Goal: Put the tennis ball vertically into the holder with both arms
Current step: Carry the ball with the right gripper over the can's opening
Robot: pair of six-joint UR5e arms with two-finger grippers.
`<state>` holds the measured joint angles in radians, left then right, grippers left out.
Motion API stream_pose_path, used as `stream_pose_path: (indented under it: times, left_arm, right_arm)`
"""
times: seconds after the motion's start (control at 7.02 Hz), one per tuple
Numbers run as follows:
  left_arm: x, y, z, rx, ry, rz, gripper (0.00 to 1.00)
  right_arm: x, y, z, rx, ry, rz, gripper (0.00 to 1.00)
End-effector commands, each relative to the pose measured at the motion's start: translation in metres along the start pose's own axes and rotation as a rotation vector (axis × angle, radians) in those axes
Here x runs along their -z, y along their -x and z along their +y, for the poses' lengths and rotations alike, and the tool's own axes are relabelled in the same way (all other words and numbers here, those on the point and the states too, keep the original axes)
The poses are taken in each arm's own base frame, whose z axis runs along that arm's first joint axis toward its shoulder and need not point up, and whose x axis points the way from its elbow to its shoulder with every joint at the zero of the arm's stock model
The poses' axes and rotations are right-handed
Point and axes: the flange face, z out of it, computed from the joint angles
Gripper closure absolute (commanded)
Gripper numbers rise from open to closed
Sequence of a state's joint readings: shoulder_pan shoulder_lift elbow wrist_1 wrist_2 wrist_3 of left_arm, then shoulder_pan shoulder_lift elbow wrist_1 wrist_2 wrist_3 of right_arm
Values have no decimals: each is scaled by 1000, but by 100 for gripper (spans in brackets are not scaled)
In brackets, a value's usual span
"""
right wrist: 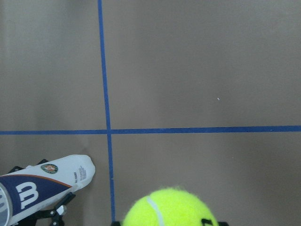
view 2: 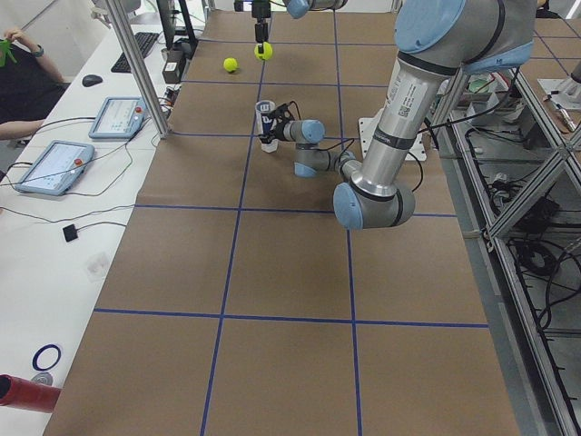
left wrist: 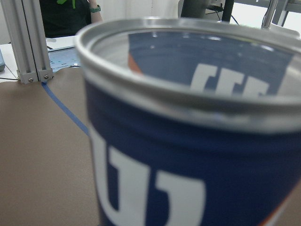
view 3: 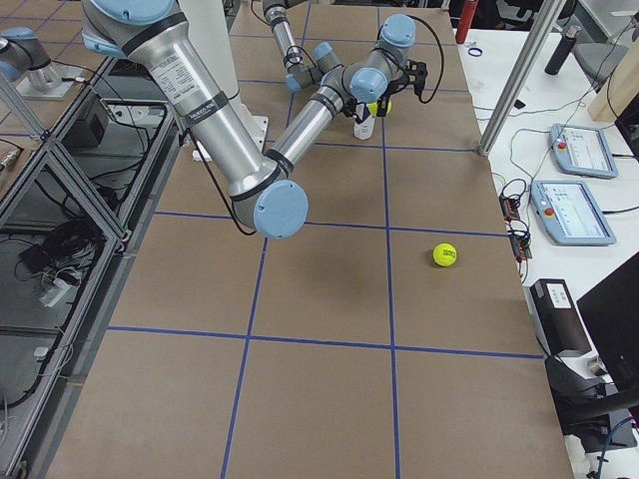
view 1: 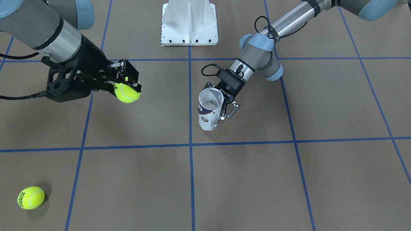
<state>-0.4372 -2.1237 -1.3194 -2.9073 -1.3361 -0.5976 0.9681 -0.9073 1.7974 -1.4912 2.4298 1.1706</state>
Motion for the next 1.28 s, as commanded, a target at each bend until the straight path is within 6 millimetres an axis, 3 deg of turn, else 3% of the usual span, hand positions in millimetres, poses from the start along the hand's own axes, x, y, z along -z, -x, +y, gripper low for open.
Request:
stream_pose_path:
  times: [0.0, 0.14, 0.43, 0.71, 1.14]
  left_arm:
    - [0, 0, -1, 3, -3, 2, 32]
    - [0, -2, -2, 4, -5, 3, 33]
    - [0, -1, -3, 4, -6, 2, 33]
    - [0, -1, -3, 4, -7, 3, 33]
    - [0, -2, -2, 4, -6, 4, 33]
  right_arm:
    - [0, 68, 25, -41, 18, -56, 100]
    - [-14, 92, 41, -45, 13, -61, 100]
    - [-63, 127, 71, -2, -17, -34, 100]
    - [-85, 150, 55, -8, -9, -6, 100]
    - [-102, 162, 28, -10, -89, 32, 100]
